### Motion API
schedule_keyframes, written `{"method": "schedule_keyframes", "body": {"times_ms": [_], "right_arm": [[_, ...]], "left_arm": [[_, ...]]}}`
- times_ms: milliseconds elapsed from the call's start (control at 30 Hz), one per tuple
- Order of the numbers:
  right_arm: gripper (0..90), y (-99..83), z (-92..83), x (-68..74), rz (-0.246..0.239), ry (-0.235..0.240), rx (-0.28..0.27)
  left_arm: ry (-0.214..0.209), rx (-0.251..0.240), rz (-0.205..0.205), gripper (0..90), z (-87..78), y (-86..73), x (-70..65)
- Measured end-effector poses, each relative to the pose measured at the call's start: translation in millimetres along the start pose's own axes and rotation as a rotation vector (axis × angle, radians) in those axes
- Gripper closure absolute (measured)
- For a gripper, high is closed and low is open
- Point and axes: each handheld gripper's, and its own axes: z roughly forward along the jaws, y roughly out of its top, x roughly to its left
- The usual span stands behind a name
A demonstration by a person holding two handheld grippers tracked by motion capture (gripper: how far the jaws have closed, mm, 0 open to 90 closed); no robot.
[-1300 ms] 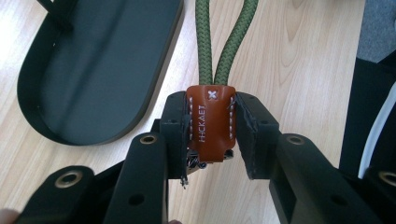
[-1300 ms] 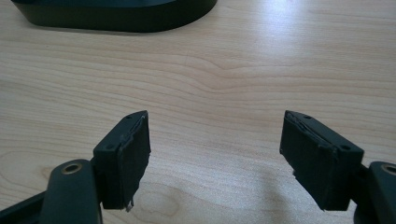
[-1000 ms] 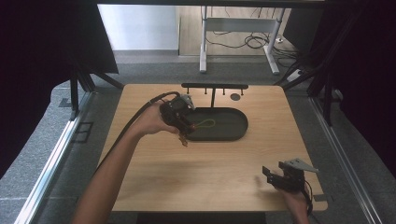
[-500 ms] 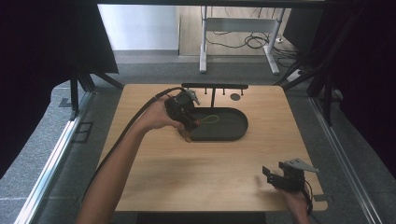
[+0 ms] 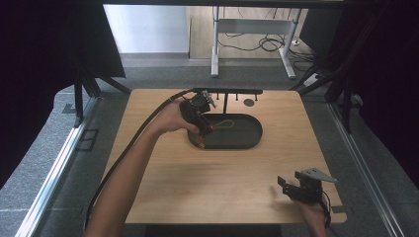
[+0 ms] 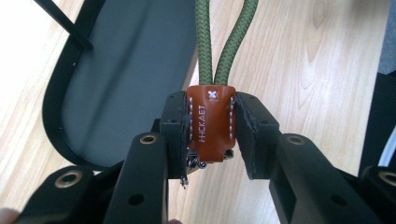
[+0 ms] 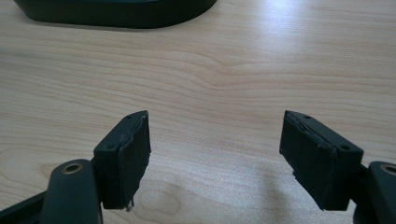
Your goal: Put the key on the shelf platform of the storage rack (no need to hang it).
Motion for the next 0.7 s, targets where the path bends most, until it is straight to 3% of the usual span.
{"method": "schedule_keyframes", "body": {"times_ms": [700], "right_arm": [[25.1,-1.7,1.0,0.4,0.0,-0.002,0.012]], "left_arm": [[0.006,0.03,0.008,66.4,8.9,20.7,19.8]]}}
